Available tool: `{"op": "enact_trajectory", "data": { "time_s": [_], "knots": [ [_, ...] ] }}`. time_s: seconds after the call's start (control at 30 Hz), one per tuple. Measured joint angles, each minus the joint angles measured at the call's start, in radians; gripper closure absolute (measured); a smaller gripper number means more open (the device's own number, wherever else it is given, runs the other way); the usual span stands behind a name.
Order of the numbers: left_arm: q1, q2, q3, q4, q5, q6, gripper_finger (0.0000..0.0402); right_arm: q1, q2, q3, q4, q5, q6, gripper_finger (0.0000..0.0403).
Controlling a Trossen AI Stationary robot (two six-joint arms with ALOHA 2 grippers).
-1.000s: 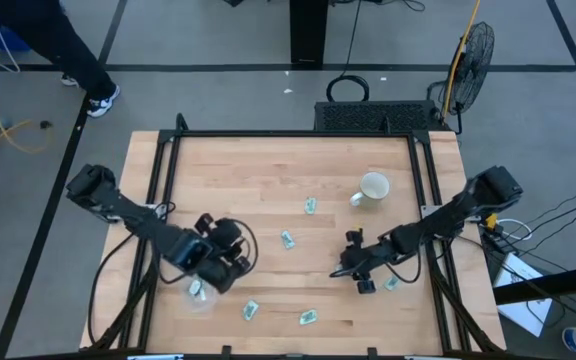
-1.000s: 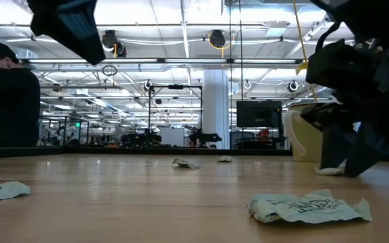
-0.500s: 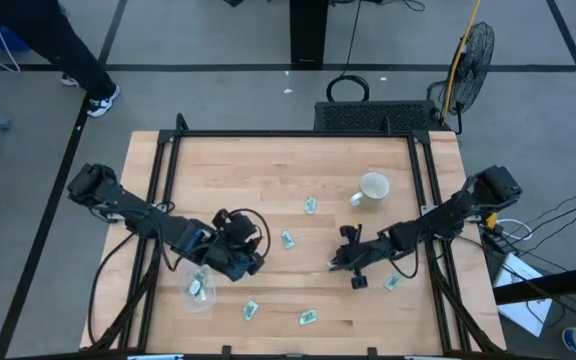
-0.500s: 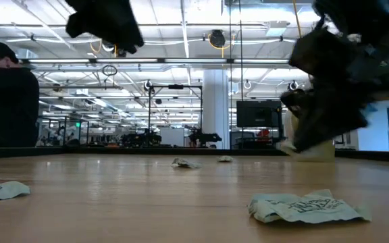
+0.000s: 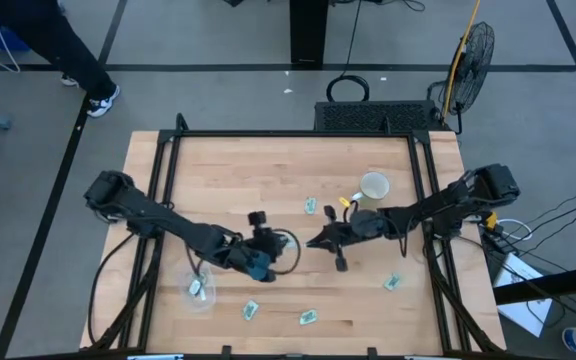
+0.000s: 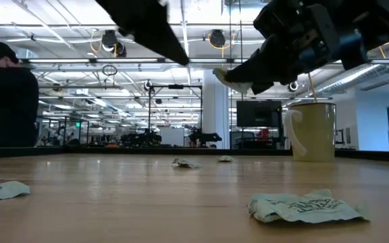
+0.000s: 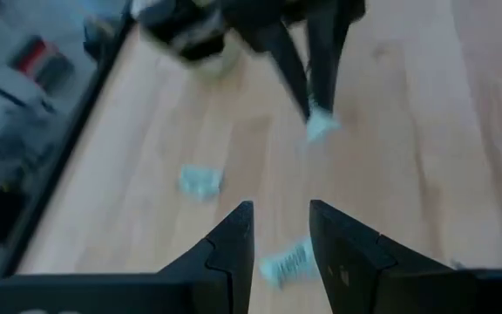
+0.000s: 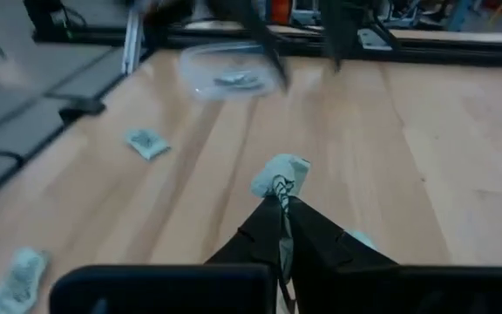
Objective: Pick and place Stevia / Truvia into bins
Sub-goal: Put the stevia packet into the transparent bin
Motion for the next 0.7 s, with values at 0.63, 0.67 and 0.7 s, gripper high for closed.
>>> {"op": "enact_trajectory", "data": {
  "time_s": [0.63, 0.67, 0.7],
  "knots": [
    [0.062, 0.143, 0.001, 0.333, 0.060, 0.283, 0.0282, -0.063, 0.001, -0.002, -0.011, -0.057, 0.069, 0.0374],
    [0.060, 0.144, 0.001, 0.331, 0.060, 0.280, 0.0282, -0.066, 0.001, -0.002, -0.011, -0.058, 0.069, 0.0374],
    [0.058, 0.144, 0.001, 0.330, 0.059, 0.278, 0.0282, -0.068, 0.001, -0.003, -0.011, -0.058, 0.069, 0.0374]
  ]
}}
